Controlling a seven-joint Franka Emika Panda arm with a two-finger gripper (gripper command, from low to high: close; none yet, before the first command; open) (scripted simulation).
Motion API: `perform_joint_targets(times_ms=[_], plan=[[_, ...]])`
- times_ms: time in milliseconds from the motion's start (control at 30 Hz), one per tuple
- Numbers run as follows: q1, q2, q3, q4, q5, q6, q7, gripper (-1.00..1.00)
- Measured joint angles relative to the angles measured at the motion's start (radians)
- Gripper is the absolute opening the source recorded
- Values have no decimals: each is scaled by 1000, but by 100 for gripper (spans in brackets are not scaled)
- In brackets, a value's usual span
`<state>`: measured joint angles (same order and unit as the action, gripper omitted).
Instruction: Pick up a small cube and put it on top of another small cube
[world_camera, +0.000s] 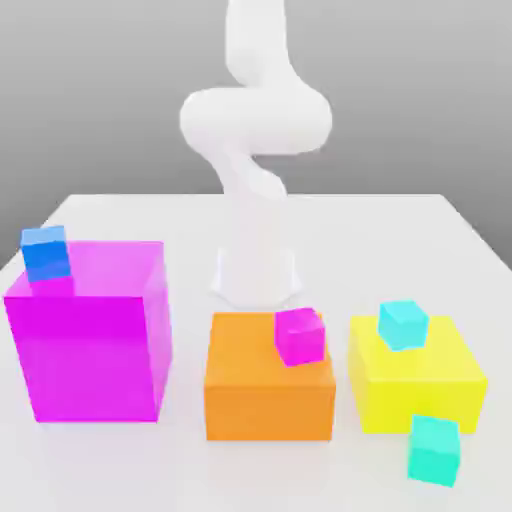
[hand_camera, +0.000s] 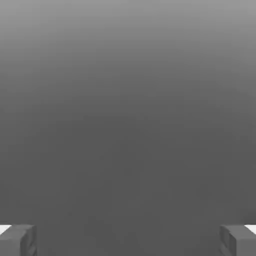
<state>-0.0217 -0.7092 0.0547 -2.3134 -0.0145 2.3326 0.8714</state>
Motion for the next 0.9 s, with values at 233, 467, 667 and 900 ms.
perform_joint_targets(times_ms=[233, 467, 667, 900], plan=[[-54, 257, 157, -38, -58, 93, 216, 0], [-68, 512, 278, -75, -151, 183, 452, 0], [-12, 731, 321, -107, -226, 259, 651, 0], [70, 969, 330, -141, -237, 365, 820, 0]])
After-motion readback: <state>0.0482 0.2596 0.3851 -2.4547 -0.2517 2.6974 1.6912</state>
